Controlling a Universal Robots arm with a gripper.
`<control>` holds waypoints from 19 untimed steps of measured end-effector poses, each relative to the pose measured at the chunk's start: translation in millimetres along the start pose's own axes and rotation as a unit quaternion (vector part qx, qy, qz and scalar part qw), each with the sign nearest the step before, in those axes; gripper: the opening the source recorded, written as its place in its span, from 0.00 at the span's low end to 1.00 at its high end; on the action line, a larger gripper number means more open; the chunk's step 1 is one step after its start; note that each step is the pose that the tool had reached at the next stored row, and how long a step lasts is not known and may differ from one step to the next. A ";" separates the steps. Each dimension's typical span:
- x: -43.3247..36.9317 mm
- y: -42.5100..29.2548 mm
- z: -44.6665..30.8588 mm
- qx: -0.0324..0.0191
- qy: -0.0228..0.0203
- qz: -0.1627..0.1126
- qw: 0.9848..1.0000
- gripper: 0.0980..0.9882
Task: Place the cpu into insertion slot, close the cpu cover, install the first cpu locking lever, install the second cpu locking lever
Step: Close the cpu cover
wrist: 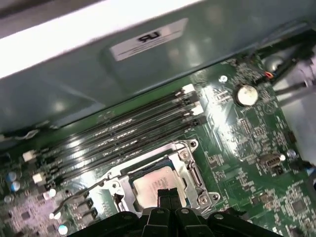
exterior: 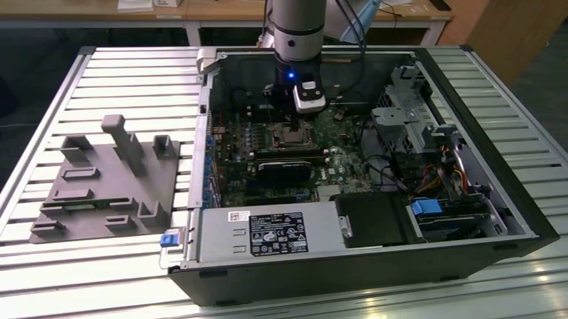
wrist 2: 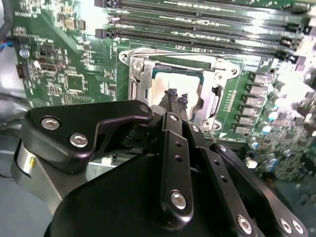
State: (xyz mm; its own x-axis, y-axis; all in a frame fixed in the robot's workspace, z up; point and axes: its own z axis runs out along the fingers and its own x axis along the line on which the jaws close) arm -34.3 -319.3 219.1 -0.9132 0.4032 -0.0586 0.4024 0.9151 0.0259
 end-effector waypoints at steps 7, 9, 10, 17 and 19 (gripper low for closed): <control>0.1 0.0 1.2 -0.002 0.001 -0.063 0.998 0.00; 0.1 0.0 1.7 -0.003 0.002 -0.081 0.997 0.00; 0.1 -0.1 2.0 -0.004 0.002 -0.091 0.996 0.00; -0.6 -3.0 3.8 -0.005 0.002 -0.105 0.995 0.00; -0.5 -3.5 4.2 -0.005 0.002 -0.107 0.994 0.00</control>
State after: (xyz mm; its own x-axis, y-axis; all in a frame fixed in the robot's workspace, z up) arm -35.0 -322.7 214.9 -0.9780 0.2002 -0.0593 0.1992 0.9797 0.0228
